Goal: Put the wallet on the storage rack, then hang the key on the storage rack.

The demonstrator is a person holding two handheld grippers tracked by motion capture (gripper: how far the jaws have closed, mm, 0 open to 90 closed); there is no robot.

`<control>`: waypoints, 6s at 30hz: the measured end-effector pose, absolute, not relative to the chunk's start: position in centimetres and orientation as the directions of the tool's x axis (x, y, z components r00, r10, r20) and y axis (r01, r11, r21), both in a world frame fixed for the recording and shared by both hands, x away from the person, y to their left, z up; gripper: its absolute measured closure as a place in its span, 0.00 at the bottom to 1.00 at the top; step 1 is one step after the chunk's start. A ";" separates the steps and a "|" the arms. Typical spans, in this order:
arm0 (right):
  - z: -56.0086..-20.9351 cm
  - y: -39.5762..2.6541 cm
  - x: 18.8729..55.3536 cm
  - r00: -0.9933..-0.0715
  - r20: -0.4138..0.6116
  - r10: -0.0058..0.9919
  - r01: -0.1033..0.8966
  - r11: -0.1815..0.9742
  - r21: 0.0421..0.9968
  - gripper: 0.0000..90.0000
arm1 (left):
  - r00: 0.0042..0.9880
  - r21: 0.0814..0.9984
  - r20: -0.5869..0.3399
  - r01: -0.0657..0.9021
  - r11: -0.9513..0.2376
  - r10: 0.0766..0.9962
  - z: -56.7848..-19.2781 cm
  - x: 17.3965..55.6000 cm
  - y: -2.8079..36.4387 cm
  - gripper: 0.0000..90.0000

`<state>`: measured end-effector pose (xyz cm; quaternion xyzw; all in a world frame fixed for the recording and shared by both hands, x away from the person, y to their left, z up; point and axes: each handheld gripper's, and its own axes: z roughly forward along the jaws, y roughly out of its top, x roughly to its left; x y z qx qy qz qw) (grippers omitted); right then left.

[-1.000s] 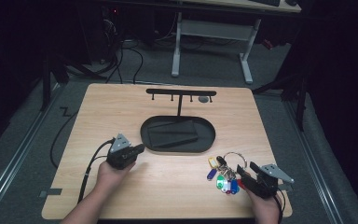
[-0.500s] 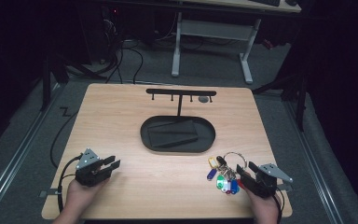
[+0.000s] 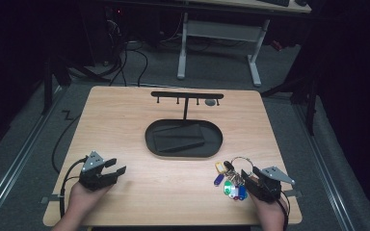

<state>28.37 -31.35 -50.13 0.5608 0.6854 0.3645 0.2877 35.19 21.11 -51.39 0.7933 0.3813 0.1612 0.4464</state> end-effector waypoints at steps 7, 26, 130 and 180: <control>-49.0 -30.3 29.2 -0.256 -0.022 0.966 0.604 0.178 0.777 0.47 | 0.694 0.835 -0.058 0.428 -0.346 0.718 -51.5 35.1 20.9 0.50; -47.1 -28.4 33.8 -0.346 -0.089 0.934 0.790 0.341 0.509 0.39 | 0.738 0.841 -0.075 0.408 -0.355 0.670 -51.3 34.8 21.2 0.37; -40.5 -28.3 40.1 -0.501 -0.077 0.862 0.862 0.505 0.049 0.97 | 0.762 0.823 -0.081 0.415 -0.388 0.642 -51.7 34.0 21.0 0.39; -27.2 -21.9 41.9 -0.575 -0.100 0.812 0.794 0.584 0.170 0.97 | 0.774 0.826 -0.069 0.398 -0.398 0.630 -51.7 34.1 20.8 0.40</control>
